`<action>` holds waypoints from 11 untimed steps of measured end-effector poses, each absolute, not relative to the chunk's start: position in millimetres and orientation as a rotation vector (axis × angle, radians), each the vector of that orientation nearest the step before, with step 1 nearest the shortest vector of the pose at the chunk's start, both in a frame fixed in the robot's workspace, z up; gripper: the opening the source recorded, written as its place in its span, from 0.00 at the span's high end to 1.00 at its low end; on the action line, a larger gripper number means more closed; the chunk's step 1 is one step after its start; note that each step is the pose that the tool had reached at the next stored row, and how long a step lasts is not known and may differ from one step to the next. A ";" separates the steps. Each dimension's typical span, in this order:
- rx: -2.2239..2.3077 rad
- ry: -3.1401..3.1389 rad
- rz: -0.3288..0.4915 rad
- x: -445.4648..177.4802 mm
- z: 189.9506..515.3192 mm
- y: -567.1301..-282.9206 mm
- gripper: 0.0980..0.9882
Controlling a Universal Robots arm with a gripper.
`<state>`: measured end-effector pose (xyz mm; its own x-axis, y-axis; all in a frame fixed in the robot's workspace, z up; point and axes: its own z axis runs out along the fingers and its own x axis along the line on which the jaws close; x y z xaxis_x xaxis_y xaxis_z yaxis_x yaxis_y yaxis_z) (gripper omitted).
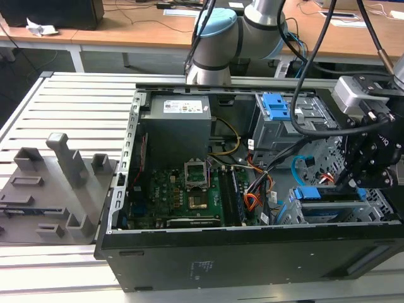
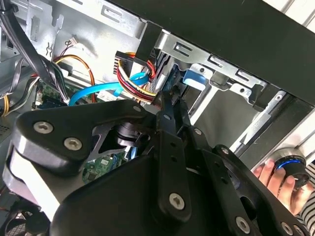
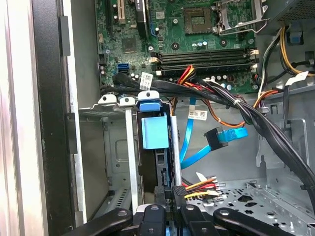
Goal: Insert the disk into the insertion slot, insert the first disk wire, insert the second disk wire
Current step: 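Insert the first disk wire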
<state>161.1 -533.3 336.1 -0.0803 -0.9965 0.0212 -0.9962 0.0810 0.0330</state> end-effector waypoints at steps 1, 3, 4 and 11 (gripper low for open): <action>2.104 -2.282 -0.016 161.0 335.9 -533.3 0.91; 2.104 -2.282 -0.017 160.9 335.4 -533.4 0.90; 2.104 -2.282 -0.016 161.0 335.6 -533.3 0.82; 2.104 -2.282 -0.016 161.0 377.4 -530.3 0.92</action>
